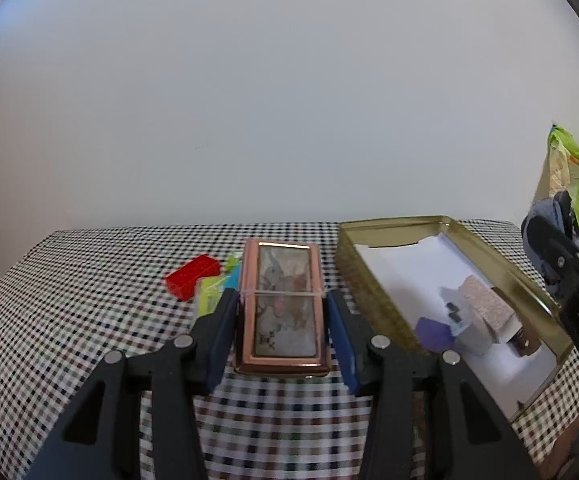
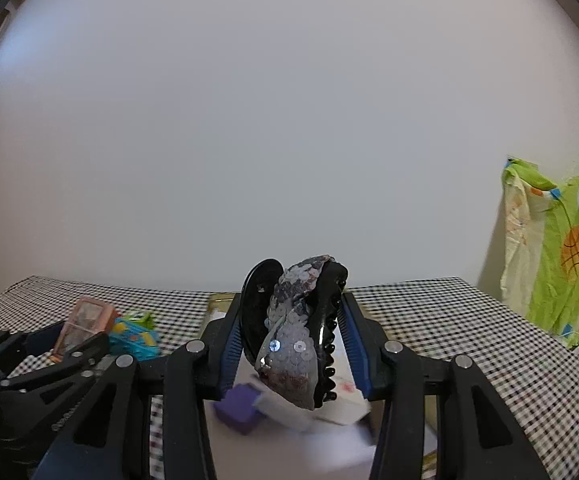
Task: Organize rigid objects
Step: 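Carry the copper box in the left tool while the right tool carries the grey plush over the tin, then open the left tool releasing the copper box while the right tool releases the plush into the tin, then withdraw both open tools from the tin toward the remaining items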
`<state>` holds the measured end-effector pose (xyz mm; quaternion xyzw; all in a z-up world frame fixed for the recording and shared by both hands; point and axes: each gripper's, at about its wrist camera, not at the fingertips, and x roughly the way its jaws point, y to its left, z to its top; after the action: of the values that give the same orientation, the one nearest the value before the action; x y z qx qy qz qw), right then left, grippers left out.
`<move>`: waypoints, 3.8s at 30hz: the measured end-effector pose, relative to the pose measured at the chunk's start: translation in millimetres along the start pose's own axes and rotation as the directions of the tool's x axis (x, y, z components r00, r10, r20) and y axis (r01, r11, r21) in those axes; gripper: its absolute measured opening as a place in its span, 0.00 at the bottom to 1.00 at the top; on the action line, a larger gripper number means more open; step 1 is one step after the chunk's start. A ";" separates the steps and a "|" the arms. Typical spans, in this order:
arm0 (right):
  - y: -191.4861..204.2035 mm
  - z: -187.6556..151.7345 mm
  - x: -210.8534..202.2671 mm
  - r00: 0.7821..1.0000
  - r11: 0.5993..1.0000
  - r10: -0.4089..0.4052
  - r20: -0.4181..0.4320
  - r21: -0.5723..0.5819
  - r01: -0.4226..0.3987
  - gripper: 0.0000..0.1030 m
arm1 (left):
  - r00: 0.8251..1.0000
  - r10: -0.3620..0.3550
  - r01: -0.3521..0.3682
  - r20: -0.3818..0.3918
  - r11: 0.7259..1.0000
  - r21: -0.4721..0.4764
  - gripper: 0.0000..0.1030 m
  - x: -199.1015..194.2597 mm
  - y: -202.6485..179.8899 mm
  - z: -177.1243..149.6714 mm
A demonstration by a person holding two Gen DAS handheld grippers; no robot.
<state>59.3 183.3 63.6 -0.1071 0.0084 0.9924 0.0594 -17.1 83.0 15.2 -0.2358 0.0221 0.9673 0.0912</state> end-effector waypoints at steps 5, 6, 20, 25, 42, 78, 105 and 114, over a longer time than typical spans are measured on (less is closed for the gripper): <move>-17.8 3.1 4.4 0.999 0.999 -0.036 -0.002 0.011 0.036 0.47 | 0.999 -0.039 0.039 -0.007 0.999 -0.001 0.43 1.6 -13.7 5.3; -25.4 1.0 9.9 0.999 0.999 -0.041 -0.006 0.012 0.041 0.47 | 0.999 -0.042 0.042 -0.005 0.999 0.002 0.43 1.2 -16.5 5.8; -89.3 -9.4 59.4 0.996 0.997 -0.069 -0.050 0.031 0.070 0.47 | 0.996 -0.085 0.084 0.004 0.994 0.068 0.43 7.0 -64.8 18.2; -97.8 -15.7 84.3 0.990 0.996 -0.085 -0.109 0.007 0.087 0.47 | 0.995 -0.097 0.099 -0.023 0.992 0.077 0.43 17.5 -80.8 18.4; -114.8 -37.1 132.4 0.961 1.000 -0.007 -0.276 0.004 0.008 0.47 | 0.990 -0.078 0.090 -0.120 0.991 0.099 0.43 44.1 -100.4 2.6; -149.1 -57.4 125.0 0.969 0.957 0.151 -0.195 0.274 -0.094 0.82 | 0.995 -0.095 0.092 0.022 0.991 0.095 1.00 30.6 -81.7 4.8; -115.5 -60.9 74.9 0.987 0.967 -0.157 -0.023 0.199 0.159 0.82 | 0.995 0.036 -0.033 0.096 0.999 -0.031 0.99 14.4 -2.3 -3.0; -97.7 -67.2 54.2 0.977 0.951 -0.214 -0.020 0.222 0.213 0.82 | 0.993 0.063 -0.059 0.096 0.998 -0.039 0.99 14.3 22.5 -5.6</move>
<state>32.7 284.6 -14.0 -0.0981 0.1079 0.9732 0.1780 -31.2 62.8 3.6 -0.1895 0.0074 0.9801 0.0585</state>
